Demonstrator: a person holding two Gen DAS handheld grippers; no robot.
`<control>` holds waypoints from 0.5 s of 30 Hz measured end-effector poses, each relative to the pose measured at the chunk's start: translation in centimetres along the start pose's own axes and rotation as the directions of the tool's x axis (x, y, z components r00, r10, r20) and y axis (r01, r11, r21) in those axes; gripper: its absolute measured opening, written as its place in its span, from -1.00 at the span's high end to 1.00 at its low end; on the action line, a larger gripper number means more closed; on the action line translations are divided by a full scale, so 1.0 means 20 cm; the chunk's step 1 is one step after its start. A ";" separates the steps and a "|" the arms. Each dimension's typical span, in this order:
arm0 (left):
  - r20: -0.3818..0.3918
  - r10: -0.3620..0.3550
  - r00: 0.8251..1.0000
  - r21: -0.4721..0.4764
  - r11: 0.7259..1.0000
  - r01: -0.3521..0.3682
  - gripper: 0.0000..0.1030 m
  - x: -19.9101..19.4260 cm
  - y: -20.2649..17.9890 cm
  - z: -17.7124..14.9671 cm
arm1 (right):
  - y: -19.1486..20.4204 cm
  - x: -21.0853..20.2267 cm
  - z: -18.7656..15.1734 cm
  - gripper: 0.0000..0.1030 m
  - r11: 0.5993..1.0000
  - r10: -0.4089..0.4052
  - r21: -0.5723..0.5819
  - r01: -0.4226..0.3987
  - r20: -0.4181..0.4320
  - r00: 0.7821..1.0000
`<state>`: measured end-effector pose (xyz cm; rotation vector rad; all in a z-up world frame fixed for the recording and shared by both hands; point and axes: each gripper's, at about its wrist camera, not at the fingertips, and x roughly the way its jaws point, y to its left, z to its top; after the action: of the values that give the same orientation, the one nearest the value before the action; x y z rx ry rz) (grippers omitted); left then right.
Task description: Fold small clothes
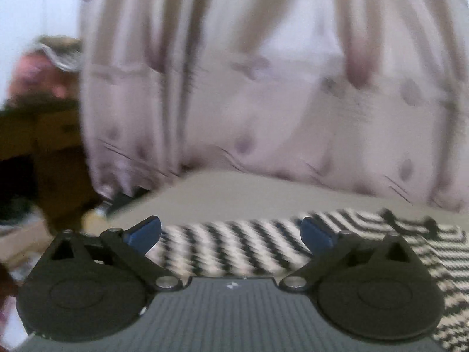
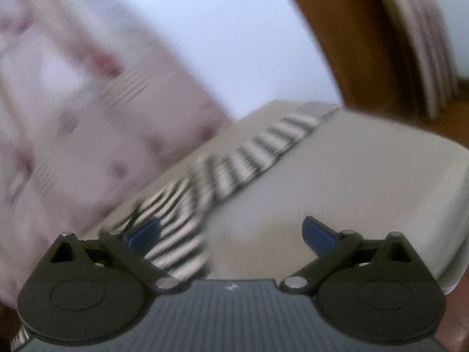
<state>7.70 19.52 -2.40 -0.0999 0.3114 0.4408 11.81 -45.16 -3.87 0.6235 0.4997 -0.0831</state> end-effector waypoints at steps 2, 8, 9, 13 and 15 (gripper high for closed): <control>-0.026 -0.031 0.999 0.011 0.999 0.031 -0.92 0.08 -0.10 -0.07 | -0.18 0.11 0.15 -0.97 0.994 -0.002 0.110 0.002 0.000 1.000; -0.046 -0.038 0.998 0.090 0.995 0.042 -0.89 0.20 -0.31 -0.26 | -0.59 0.43 0.57 -0.88 0.965 -0.068 0.254 0.063 0.009 0.998; -0.045 -0.033 0.998 0.101 0.994 0.038 -0.89 0.20 -0.33 -0.28 | -0.64 0.50 0.64 -0.88 0.965 -0.094 0.244 0.094 -0.013 0.995; -0.093 -0.028 0.995 0.106 0.994 0.037 -0.90 0.26 -0.32 -0.30 | -0.83 0.76 0.78 -0.80 0.949 -0.101 0.288 0.130 -0.112 0.989; -0.131 -0.011 0.991 0.097 0.995 0.024 -0.92 0.28 -0.32 -0.32 | -0.90 0.88 0.80 -0.74 0.936 -0.087 0.326 0.130 -0.144 0.986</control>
<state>13.54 15.07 -10.01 -0.0349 0.4595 0.4020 30.05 -67.77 -10.78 0.9392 0.6511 -0.2381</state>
